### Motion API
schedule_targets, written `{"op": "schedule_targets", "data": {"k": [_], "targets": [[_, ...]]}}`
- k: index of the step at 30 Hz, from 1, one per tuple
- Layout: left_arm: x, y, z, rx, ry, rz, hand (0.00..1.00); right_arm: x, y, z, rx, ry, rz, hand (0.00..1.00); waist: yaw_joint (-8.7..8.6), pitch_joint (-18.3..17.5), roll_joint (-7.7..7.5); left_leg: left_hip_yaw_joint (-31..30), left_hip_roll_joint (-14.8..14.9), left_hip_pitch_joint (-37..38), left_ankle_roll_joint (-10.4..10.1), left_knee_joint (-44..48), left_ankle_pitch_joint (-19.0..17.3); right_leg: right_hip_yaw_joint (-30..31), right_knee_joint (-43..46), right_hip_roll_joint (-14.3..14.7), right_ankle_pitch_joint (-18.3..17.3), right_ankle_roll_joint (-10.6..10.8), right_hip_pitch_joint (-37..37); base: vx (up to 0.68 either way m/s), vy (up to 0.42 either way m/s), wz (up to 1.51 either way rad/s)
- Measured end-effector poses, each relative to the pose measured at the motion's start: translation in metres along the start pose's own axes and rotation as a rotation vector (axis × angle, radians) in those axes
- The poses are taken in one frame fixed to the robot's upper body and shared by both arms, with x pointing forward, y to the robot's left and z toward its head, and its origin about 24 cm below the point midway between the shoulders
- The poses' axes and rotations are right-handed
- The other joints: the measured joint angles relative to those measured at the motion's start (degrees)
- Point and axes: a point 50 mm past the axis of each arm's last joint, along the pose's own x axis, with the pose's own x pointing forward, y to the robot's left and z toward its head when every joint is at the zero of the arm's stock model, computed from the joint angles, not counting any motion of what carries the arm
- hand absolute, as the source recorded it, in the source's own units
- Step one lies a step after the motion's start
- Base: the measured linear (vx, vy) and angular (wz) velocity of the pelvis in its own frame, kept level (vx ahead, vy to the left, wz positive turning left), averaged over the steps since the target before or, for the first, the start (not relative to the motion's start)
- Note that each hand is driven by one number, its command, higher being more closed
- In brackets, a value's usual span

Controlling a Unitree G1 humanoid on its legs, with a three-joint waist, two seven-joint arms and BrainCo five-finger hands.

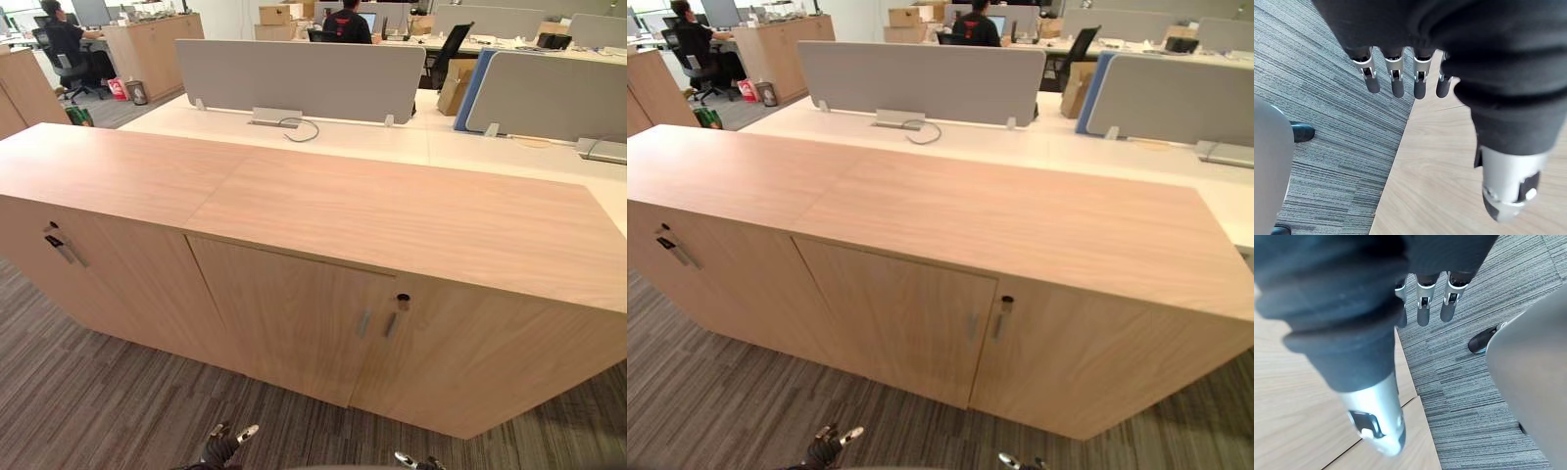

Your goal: Walk over to the cabinet, pick up the folder, carry it to the office cabinet, place the folder inside the office cabinet, then close the office cabinet door

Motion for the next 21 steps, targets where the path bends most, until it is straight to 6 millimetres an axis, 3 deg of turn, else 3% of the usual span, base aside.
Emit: {"op": "schedule_targets", "data": {"k": [8,13,18,21], "targets": [[0.0,0.004,-0.001,-0.07,0.013,0.033,0.0,0.0,0.005,0.004,-0.022,-0.016,0.018,0.0,-0.25,0.87,-0.14,1.25,-0.08,-0.33,0.63,1.18,-0.61,1.57,0.49,-0.1,0.15,0.09,-0.75,0.02,0.015,-0.1],[0.003,0.0,0.009,-0.069,-0.016,0.023,0.0,0.001,0.011,0.018,-0.096,-0.069,0.046,0.0,0.12,3.12,0.88,3.82,0.26,-2.16,1.62,5.63,-3.42,1.94,5.71,-0.6,-0.67,1.06,-4.44,-0.01,0.043,-0.25],[0.003,-0.003,0.01,-0.019,-0.022,-0.002,0.0,0.001,0.01,0.018,-0.113,-0.064,0.043,0.0,-0.22,2.71,1.17,5.69,-0.35,-2.11,1.98,7.13,-4.49,-2.87,7.71,-2.24,-1.71,0.92,-5.34,-0.02,0.044,-0.15],[0.003,-0.004,0.009,-0.007,-0.017,-0.008,0.0,0.001,0.001,0.011,-0.028,-0.03,0.008,0.0,-0.07,1.99,1.09,4.62,-0.3,-1.77,1.89,6.57,-4.14,-4.38,3.58,-1.87,-0.04,1.08,-2.94,0.02,-0.013,0.16]]}}
